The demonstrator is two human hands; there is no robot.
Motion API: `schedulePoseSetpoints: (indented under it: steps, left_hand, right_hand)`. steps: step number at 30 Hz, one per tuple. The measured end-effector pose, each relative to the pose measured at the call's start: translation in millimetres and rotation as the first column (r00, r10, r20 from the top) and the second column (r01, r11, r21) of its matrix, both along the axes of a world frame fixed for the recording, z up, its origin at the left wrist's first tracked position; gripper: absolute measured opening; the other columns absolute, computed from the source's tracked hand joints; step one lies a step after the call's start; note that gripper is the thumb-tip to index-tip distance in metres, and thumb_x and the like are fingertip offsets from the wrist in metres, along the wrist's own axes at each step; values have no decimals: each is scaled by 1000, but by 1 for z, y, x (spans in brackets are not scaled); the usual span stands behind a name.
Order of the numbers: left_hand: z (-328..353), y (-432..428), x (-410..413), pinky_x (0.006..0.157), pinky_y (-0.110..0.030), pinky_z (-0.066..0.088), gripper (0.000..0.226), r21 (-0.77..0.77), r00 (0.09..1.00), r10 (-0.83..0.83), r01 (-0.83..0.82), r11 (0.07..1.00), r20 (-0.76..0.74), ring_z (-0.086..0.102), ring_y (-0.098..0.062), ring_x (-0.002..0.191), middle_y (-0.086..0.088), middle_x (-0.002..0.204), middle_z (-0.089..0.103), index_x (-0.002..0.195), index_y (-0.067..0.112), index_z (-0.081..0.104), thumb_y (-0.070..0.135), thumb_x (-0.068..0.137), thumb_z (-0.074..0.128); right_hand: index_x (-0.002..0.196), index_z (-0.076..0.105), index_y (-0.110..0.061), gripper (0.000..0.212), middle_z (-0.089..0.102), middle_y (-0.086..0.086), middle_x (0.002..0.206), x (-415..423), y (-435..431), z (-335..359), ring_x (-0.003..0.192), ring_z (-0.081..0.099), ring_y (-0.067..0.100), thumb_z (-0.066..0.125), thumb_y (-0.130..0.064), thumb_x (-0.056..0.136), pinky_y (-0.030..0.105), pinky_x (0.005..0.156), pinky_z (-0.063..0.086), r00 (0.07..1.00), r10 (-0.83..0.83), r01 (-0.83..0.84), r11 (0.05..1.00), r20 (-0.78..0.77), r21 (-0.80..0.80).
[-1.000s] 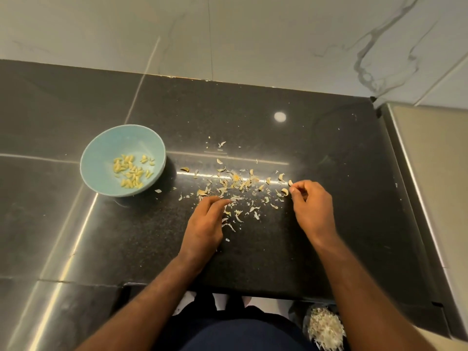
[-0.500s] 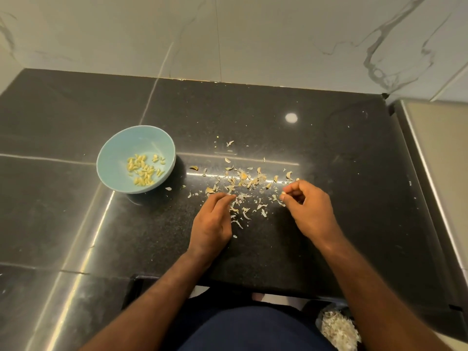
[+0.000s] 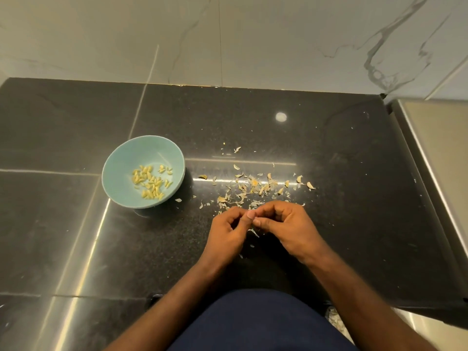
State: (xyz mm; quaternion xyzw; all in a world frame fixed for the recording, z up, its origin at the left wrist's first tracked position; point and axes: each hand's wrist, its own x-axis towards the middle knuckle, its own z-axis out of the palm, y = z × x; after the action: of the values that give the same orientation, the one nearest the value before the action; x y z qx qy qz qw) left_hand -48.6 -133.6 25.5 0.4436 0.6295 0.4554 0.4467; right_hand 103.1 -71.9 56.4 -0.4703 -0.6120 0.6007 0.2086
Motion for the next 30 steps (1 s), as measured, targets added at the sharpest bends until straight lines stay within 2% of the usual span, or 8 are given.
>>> schedulePoseSetpoints:
  steps: [5,8,12,15,18,20,25,30]
  left_hand:
    - [20,14,-25,64,-18,51,16,-54,990,-107,112,992,93,65,-6,66,0,76,73,90,11,76,21,95,64]
    - [25,19,-31,56,-19,48,15,-86,985,-32,47,995,172,57,-8,54,-2,68,69,92,12,76,20,95,63]
    - [29,24,-41,60,-22,52,14,-83,942,128,-107,991,310,61,-14,62,-7,73,71,99,6,75,11,94,63]
    - [35,24,-50,64,-21,55,14,-44,941,120,-112,993,316,65,-15,68,-12,80,74,101,3,75,5,92,65]
    - [44,23,-50,69,-25,59,16,37,970,48,-58,998,238,72,-15,78,-7,86,77,103,6,76,6,90,67]
    - [48,22,-48,73,-25,59,15,65,971,37,-54,996,234,74,-16,83,-3,88,78,102,6,76,6,88,69]
    - [48,19,-48,66,-23,56,14,-30,906,112,-109,994,409,70,-18,73,-10,81,75,94,2,75,12,84,72]
    - [37,15,-47,58,-21,51,25,-184,821,116,-14,983,559,63,-10,67,-9,79,71,93,-1,72,22,81,70]
  right_hand:
    - [97,73,-14,13,76,2,85,-9,7,5,82,74,17,77,-12,84,36,78,61,998,-35,34,999,43,31]
    - [96,77,-17,13,77,-4,87,-19,11,12,84,73,9,75,-10,86,27,79,59,996,-73,67,993,59,100]
    - [98,75,-29,27,74,-14,88,-28,16,22,84,70,6,66,-4,93,21,77,57,979,-150,121,972,135,204]
    - [111,64,-47,39,67,-29,98,-30,14,33,94,65,4,62,-11,97,22,86,55,965,-73,9,969,250,247]
    - [108,70,-34,21,74,-14,100,-40,9,45,98,68,3,70,-27,88,27,90,56,991,-90,75,986,95,146]
    - [104,74,-23,24,77,-6,97,-45,8,49,94,72,9,70,-32,82,32,88,59,994,-113,114,991,-13,74]
    - [99,75,-19,13,76,-5,93,-42,9,44,91,72,11,73,-15,87,34,86,60,997,-79,76,985,14,154]
    - [100,75,-21,19,75,-5,89,-41,5,36,86,72,10,72,-6,88,25,80,58,998,-1,-11,978,56,207]
